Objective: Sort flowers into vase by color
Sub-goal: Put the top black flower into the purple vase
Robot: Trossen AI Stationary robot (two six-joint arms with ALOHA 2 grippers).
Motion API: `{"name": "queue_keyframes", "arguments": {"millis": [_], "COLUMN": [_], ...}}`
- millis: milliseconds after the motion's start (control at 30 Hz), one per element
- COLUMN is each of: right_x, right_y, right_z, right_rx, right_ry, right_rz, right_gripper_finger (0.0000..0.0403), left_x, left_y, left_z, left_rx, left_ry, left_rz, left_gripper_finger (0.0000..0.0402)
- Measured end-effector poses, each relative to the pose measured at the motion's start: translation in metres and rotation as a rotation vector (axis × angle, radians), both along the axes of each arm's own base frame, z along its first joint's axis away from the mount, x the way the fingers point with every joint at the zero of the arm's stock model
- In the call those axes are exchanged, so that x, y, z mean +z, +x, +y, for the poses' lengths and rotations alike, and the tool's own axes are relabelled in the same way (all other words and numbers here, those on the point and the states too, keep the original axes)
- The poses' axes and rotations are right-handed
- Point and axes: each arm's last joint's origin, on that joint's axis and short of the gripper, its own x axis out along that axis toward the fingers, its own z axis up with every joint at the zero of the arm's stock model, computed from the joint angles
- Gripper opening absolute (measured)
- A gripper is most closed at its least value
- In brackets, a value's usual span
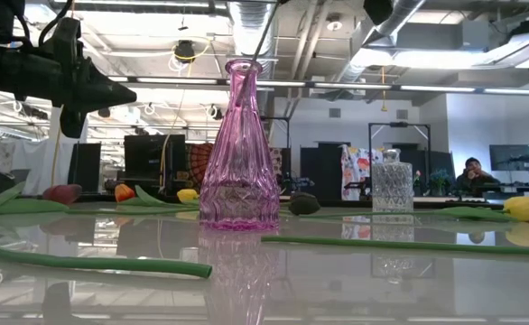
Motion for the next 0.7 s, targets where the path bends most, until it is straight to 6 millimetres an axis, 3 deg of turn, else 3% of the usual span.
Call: {"name": "queue_keyframes", "arguments": {"millis": [233, 467, 700], "right_x": [-0.0044, -0.0046, -0.0044], "right_y": [-0.0013, 0.0007, 0.0001], "right_z": [-0.0010, 0.0046, 0.0060], "right_rx": [0.034, 0.100, 0.055], "right_ry": [0.027, 0.260, 0.380], "right_rz": [0.045, -0.057, -0.155], "right_gripper_finger": [0.0065, 0.0070, 0.0125], "left_x": [-0.0001, -0.0013, -0.0014], "left_y": [0.0000, 0.0000, 0.0000], "left_z": [0.0000, 0.0000, 0.0000], "left_rx": [0.000, 0.000, -0.001], "left_ry": [0.000, -0.002, -0.003], "left_rz": [0.001, 0.013, 0.013], "left_gripper_finger": [0.0000, 0.0000, 0.0000]}}
